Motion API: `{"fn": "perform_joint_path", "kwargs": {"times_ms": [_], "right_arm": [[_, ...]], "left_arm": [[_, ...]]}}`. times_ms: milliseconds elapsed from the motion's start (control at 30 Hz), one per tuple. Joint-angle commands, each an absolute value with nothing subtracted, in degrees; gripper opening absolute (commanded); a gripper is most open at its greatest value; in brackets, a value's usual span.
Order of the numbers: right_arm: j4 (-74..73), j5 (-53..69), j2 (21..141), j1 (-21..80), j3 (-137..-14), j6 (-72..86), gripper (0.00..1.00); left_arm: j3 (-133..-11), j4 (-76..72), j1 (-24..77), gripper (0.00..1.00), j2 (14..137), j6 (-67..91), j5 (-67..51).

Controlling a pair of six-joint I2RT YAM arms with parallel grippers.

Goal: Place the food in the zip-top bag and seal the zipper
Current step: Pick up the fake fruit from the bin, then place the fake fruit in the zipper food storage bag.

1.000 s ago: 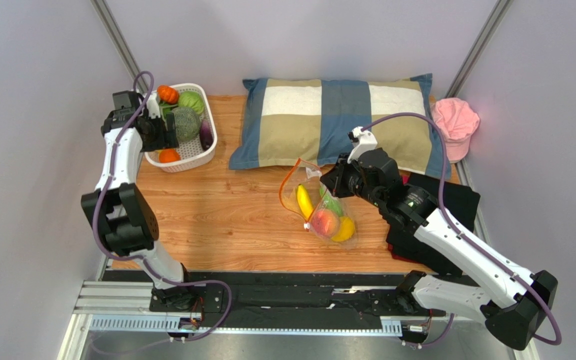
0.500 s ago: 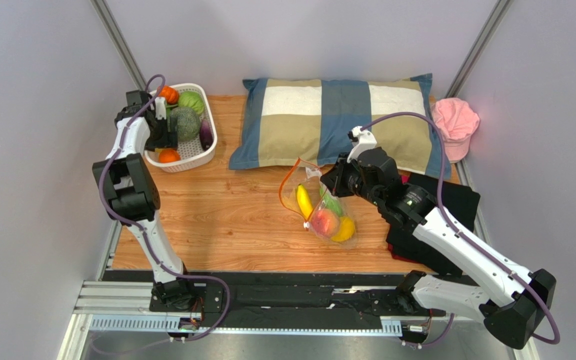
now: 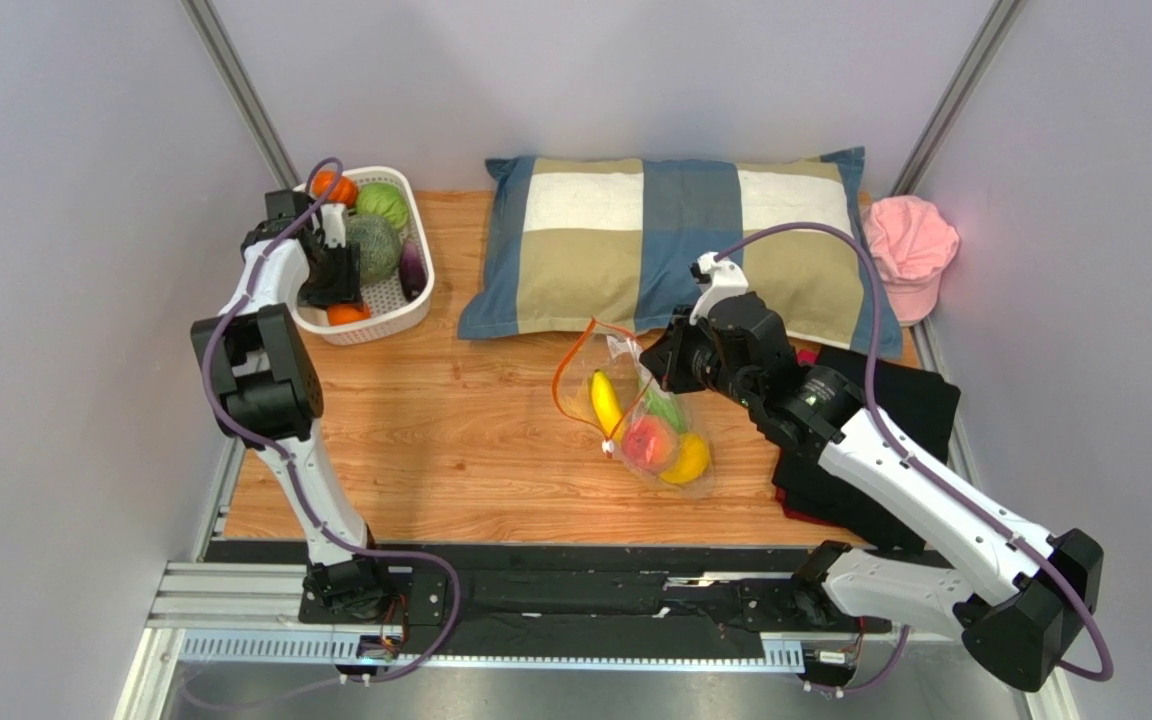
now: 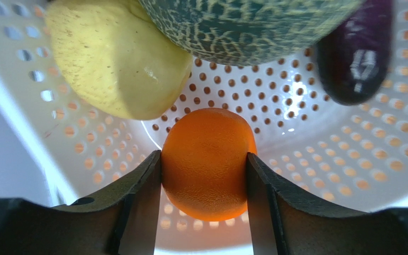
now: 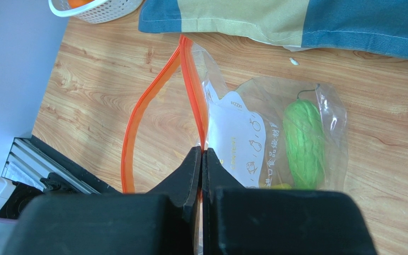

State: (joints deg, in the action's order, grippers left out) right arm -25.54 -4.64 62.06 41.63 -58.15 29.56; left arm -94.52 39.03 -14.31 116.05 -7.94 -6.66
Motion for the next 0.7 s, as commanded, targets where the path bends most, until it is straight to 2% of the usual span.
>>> {"fn": "perform_joint_path", "kwargs": {"times_ms": [0,200,267,433,600,667], "right_arm": [[-23.0,-5.1,62.6,41.4,-59.2,28.7,0.0],[-22.9,-4.7,63.2,41.2,-59.6,28.8,0.0],[-22.9,-4.6,63.3,41.1,-59.9,29.1,0.0],[-22.7,-3.2,63.5,40.6,-60.6,29.7,0.0],[-22.6,-2.3,62.9,40.3,-60.9,30.5,0.0],[-22.6,-2.0,62.8,40.2,-61.1,30.8,0.0]], "left_arm": [[-96.2,36.3,-14.0,0.33,102.8,-6.5,-9.7],[-95.3,38.8,-8.5,0.36,89.5,-2.9,-26.0],[-94.3,39.6,-2.5,0.36,85.1,-0.7,-29.9],[-86.9,34.0,12.2,0.39,76.5,5.1,-31.8],[-79.5,30.9,27.6,0.38,75.3,11.3,-30.2],[-77.7,28.2,30.7,0.39,76.6,13.3,-30.0]]}}
